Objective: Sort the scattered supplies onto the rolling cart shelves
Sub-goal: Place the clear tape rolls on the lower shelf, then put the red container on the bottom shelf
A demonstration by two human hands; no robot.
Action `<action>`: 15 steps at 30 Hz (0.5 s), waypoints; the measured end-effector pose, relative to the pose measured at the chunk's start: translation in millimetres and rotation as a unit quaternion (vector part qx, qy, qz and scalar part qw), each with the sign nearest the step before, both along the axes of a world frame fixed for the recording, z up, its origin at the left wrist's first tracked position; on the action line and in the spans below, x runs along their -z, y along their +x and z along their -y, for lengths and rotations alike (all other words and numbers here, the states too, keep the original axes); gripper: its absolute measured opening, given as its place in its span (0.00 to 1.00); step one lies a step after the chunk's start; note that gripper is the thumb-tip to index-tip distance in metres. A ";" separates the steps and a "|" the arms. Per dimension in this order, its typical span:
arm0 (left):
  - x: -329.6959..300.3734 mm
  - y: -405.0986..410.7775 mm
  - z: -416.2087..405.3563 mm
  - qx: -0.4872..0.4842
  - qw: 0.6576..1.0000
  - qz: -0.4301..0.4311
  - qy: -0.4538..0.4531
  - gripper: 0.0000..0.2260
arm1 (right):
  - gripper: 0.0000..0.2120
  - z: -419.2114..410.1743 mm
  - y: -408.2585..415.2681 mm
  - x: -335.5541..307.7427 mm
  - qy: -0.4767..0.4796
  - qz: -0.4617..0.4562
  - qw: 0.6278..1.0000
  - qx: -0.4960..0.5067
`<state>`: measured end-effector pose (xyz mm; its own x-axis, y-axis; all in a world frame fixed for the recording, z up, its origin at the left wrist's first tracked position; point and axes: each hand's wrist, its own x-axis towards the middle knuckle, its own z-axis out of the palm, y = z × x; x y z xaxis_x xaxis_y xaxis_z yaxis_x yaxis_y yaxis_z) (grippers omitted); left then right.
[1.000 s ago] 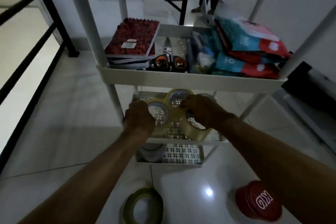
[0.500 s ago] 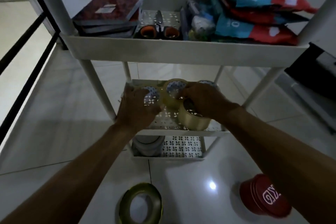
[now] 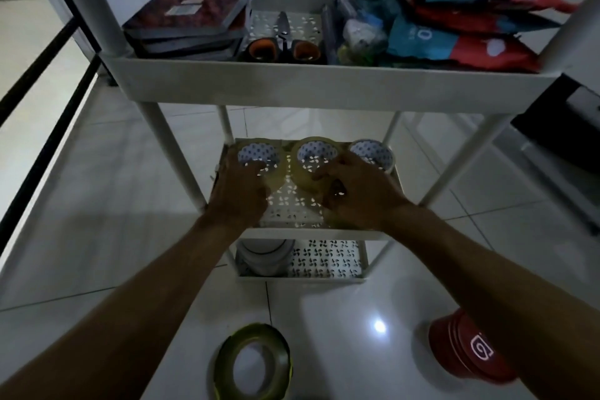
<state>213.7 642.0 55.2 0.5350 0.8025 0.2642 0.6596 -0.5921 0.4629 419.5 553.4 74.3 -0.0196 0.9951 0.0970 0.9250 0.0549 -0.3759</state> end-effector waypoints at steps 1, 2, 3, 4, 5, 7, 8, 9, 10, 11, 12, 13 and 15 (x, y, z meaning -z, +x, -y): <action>0.5 -0.6 2.9 0.006 1.000 0.017 0.020 0.19 | 0.19 2.3 -2.0 2.9 0.002 -0.010 1.000 0.015; 0.6 -1.7 6.3 0.001 0.999 0.029 0.036 0.20 | 0.17 3.5 -4.6 5.4 0.007 -0.019 0.999 0.033; -1.2 -2.7 10.8 -0.009 0.999 0.034 0.040 0.21 | 0.16 3.1 -8.1 6.9 0.012 -0.019 0.999 0.047; -3.3 -2.7 13.7 -0.019 0.998 0.040 0.032 0.23 | 0.16 2.5 -12.5 8.2 0.013 -0.007 0.998 0.056; -5.6 -2.6 16.6 -0.025 0.998 0.047 0.023 0.24 | 0.16 2.7 -17.1 9.6 0.013 0.009 0.998 0.063; -12.8 -3.8 23.8 -0.012 0.999 0.040 0.011 0.24 | 0.17 8.0 -25.9 11.3 0.021 0.042 0.995 0.083; -16.6 -6.6 29.3 0.002 1.000 0.029 0.011 0.24 | 0.17 13.9 -30.2 12.4 0.035 0.056 0.993 0.093; -20.2 -10.0 35.9 0.015 1.000 0.021 0.017 0.23 | 0.18 20.6 -33.9 12.9 0.054 0.066 0.991 0.101; -22.5 -13.6 44.2 0.026 0.999 0.018 0.021 0.22 | 0.19 28.0 -37.4 13.6 0.079 0.071 0.989 0.104; -25.9 -19.1 54.8 0.038 0.999 0.017 0.025 0.20 | 0.19 36.0 -42.2 13.8 0.109 0.073 0.986 0.100; -29.7 -24.3 64.5 0.052 0.998 0.019 0.033 0.19 | 0.20 43.4 -47.3 13.9 0.142 0.079 0.982 0.093; -32.4 -30.3 75.0 0.068 0.997 0.018 0.044 0.18 | 0.20 51.1 -53.0 14.4 0.169 0.085 0.978 0.086; -34.0 -42.5 91.4 0.098 0.994 -0.002 0.055 0.16 | 0.21 65.1 -63.9 17.9 0.186 0.092 0.976 0.070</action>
